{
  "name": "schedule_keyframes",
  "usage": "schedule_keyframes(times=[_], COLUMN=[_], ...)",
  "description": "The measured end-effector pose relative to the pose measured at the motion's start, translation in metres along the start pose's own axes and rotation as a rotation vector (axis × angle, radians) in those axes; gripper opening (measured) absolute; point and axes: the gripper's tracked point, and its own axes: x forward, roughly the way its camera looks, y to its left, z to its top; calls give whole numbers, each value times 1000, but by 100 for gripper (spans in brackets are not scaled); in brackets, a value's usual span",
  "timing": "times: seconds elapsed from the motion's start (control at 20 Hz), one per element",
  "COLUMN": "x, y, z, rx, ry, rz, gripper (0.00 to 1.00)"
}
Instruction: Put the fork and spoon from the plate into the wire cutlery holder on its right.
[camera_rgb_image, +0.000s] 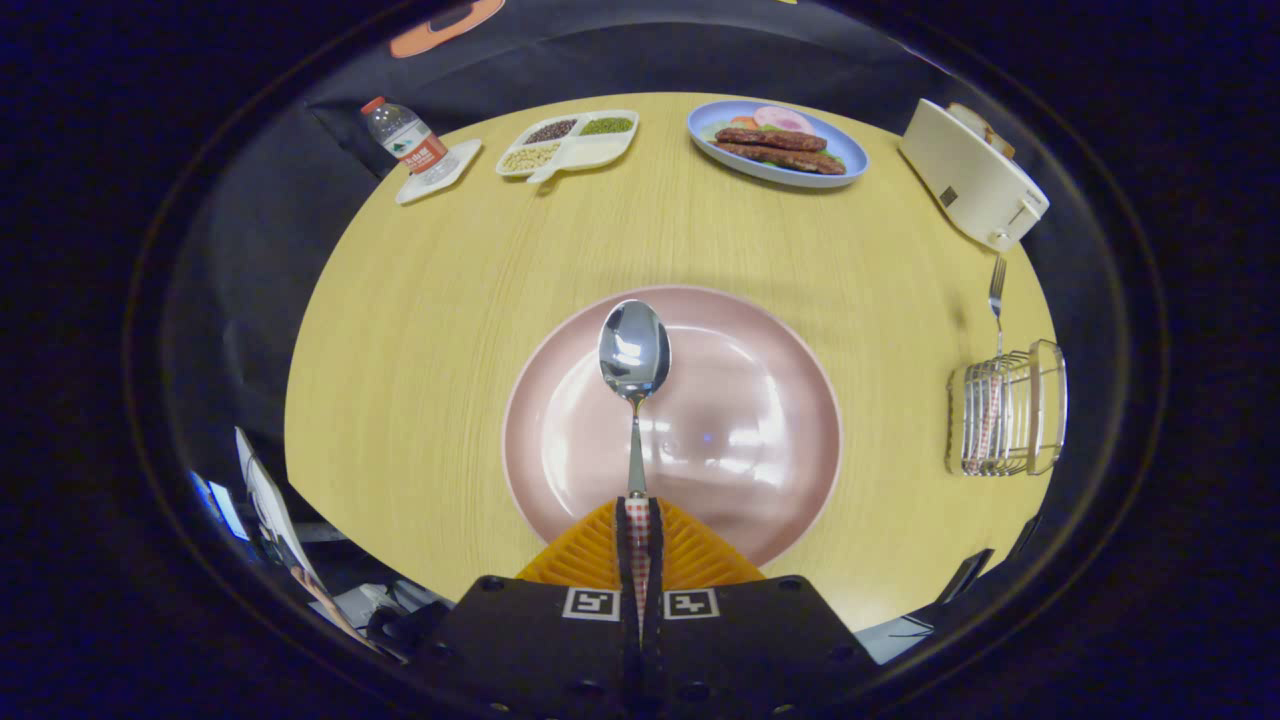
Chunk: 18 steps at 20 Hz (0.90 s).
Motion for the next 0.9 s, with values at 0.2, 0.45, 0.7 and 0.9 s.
schedule_keyframes(times=[0.2,0.45,0.7,0.9], x=[-30,-60,-84,-102], y=[-25,-80,-148,-192], z=[8,12,13,14], rx=[-21,-18,23,37], ry=[-35,-50,-53,-64], rz=[9,13,6,16], gripper=[1,1,2,1])
